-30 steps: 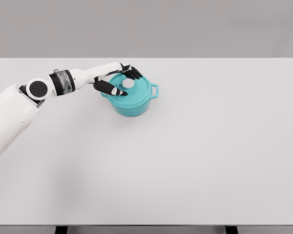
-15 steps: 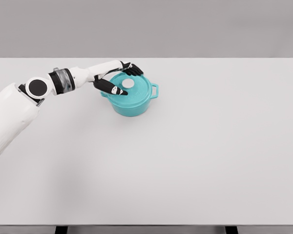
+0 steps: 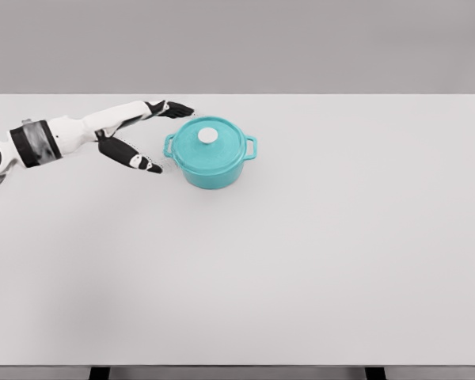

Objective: Cover the pot with left arm

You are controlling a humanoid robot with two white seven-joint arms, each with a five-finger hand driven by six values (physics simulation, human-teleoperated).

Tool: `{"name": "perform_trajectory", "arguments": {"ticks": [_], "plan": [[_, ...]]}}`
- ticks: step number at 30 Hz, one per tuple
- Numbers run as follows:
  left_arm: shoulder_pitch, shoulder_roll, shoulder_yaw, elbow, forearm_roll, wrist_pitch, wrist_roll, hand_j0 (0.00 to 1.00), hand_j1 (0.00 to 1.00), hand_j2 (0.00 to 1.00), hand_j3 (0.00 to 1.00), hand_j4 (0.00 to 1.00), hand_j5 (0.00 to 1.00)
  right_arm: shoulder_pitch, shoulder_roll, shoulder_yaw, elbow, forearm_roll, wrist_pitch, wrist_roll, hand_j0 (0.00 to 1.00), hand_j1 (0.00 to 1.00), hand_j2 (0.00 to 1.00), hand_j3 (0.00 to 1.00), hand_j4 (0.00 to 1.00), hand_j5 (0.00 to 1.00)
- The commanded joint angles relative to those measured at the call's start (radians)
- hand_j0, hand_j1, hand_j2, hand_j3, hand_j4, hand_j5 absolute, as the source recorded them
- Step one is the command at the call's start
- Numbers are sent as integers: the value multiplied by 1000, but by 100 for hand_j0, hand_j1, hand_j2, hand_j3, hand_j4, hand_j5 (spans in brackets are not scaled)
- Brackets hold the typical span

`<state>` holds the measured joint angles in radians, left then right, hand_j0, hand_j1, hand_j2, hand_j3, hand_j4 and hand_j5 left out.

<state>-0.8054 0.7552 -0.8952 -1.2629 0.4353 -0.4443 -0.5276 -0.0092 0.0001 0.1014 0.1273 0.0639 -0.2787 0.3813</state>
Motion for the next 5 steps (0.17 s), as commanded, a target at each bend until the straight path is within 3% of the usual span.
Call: {"name": "perform_trajectory", "arguments": {"ticks": [1, 5], "plan": [[3, 188, 7, -128, 76, 2, 0, 100, 100, 100, 100, 100, 100, 0, 0, 0, 0, 1, 0, 1, 100, 100, 100, 100, 100, 100], [63, 204, 27, -130, 77, 4, 1, 100, 100, 100, 100, 100, 100, 0, 0, 0, 0, 1, 0, -1, 100, 100, 100, 100, 100, 100]]}}
